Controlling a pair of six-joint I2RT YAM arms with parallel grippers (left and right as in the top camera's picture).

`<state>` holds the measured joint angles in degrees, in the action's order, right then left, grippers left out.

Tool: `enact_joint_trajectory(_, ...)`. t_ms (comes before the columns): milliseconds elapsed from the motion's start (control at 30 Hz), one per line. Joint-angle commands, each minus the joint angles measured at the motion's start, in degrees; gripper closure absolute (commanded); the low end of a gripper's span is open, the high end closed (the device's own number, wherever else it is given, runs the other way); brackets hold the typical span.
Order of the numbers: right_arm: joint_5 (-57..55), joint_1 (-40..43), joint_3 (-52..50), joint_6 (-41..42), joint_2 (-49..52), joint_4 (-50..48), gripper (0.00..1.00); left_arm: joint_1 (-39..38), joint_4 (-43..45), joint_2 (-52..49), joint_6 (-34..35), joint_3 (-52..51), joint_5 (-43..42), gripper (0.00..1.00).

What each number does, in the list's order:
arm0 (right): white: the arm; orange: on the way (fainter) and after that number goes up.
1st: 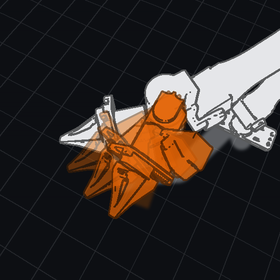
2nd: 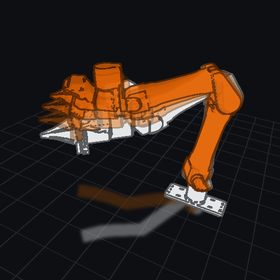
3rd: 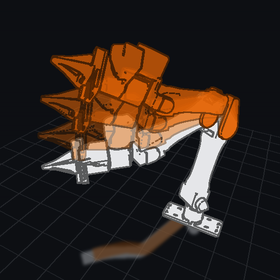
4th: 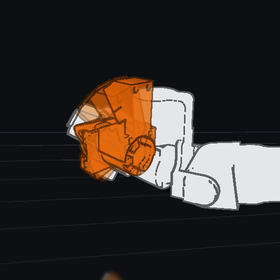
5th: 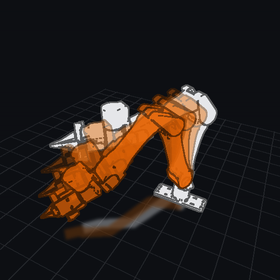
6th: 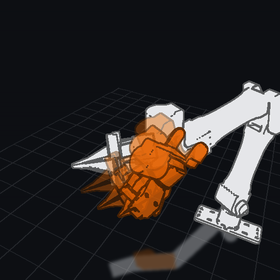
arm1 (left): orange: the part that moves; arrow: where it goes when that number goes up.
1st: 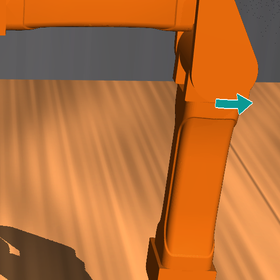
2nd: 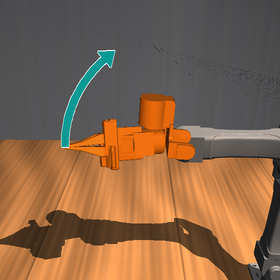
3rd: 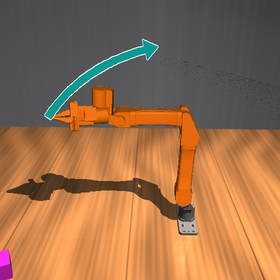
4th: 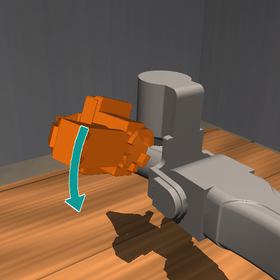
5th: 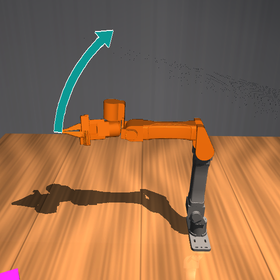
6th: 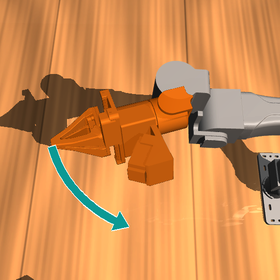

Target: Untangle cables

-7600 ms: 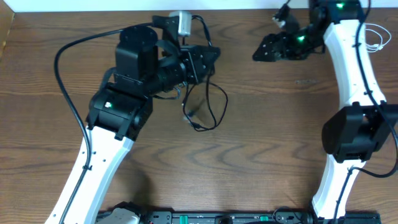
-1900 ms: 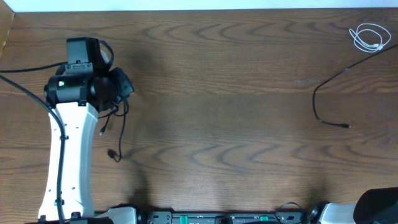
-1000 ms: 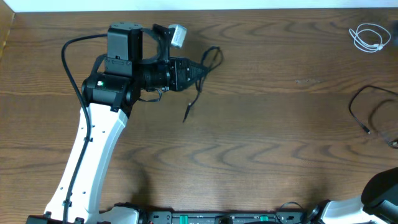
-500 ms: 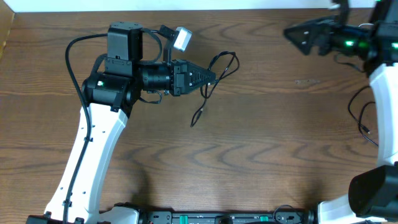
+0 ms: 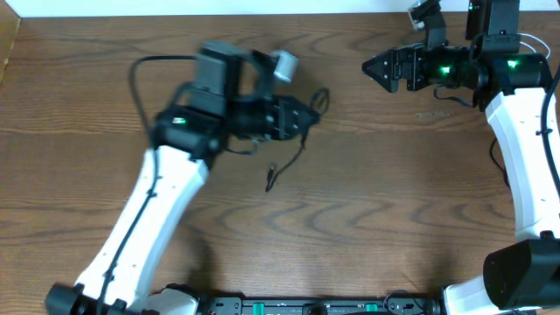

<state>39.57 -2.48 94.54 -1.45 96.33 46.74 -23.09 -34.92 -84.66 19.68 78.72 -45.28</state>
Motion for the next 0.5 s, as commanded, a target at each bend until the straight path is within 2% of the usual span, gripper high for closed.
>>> enact_joint_trajectory(0,-3.52,0.59,0.90,1.33,-1.75,0.68,0.05,-4.66,-1.46,-5.14,-0.09,-1.38,16.74,0.93)
enact_joint_trajectory(67,-4.55,0.68,0.90,0.59,-1.75,1.49,0.04,-6.95,-2.27,-7.91,-0.11,-1.38,21.16,0.91)
enact_joint_trajectory(167,-7.56,0.68,0.90,0.55,-1.75,2.78,0.04,-8.92,-3.28,-10.78,-0.11,-1.38,24.50,0.83)
enact_joint_trajectory(267,-9.75,0.68,0.90,0.55,-1.75,3.93,0.03,-9.88,-4.81,-12.33,-0.13,-1.38,26.60,0.67)
enact_joint_trajectory(333,-10.73,0.68,0.90,0.52,-1.75,4.39,0.02,-10.12,-6.01,-12.72,-0.70,-1.38,27.80,0.61)
enact_joint_trajectory(467,-11.21,0.68,0.90,0.50,-1.73,4.96,0.02,-10.16,-8.24,-12.74,-1.44,-1.38,28.39,0.58)
